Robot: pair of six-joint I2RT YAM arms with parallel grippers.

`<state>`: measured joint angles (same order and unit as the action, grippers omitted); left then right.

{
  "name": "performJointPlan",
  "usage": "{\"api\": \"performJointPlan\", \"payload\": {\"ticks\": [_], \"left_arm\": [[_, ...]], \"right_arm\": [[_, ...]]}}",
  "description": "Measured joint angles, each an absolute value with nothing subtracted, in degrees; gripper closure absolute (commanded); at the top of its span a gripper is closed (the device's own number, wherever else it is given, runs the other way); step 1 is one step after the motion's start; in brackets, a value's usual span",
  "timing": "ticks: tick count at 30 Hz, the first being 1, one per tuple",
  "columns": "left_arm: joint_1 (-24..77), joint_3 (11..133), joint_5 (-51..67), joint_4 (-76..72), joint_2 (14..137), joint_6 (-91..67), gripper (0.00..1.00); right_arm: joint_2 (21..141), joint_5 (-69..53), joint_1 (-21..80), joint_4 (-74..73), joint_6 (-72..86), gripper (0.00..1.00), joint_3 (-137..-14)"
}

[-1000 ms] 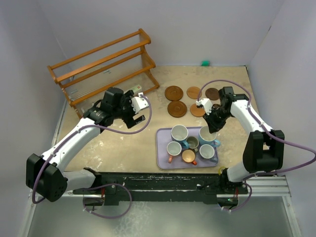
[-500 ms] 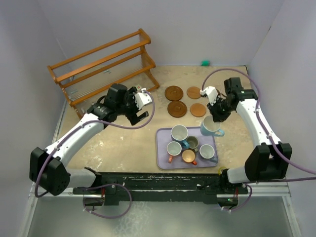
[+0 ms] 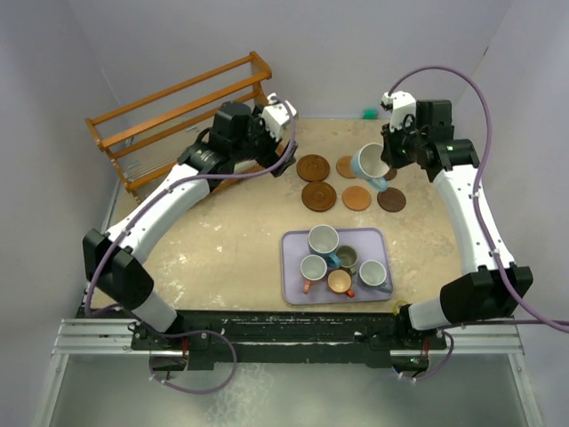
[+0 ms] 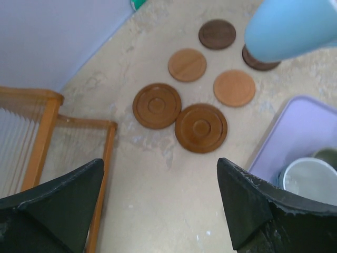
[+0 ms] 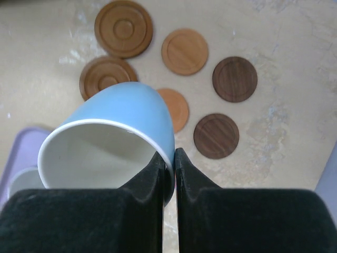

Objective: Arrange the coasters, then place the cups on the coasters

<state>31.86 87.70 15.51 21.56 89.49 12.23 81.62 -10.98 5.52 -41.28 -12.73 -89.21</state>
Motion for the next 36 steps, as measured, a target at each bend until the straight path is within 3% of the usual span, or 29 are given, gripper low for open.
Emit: {"api": "performJointPlan", "payload": {"ticks": [15, 36], "left_arm": [[42.59, 109.47, 5.52, 22.20, 107.15, -4.21, 0.19], [43.53, 125.19, 2.24, 28.88, 120.25, -21.82, 0.38]], "right_arm": [[86.02, 5.45, 9.47, -27.83, 8.82, 1.00, -87.09], [84.14, 23.73, 18.65, -26.28, 19.29, 1.00, -84.07]]}}
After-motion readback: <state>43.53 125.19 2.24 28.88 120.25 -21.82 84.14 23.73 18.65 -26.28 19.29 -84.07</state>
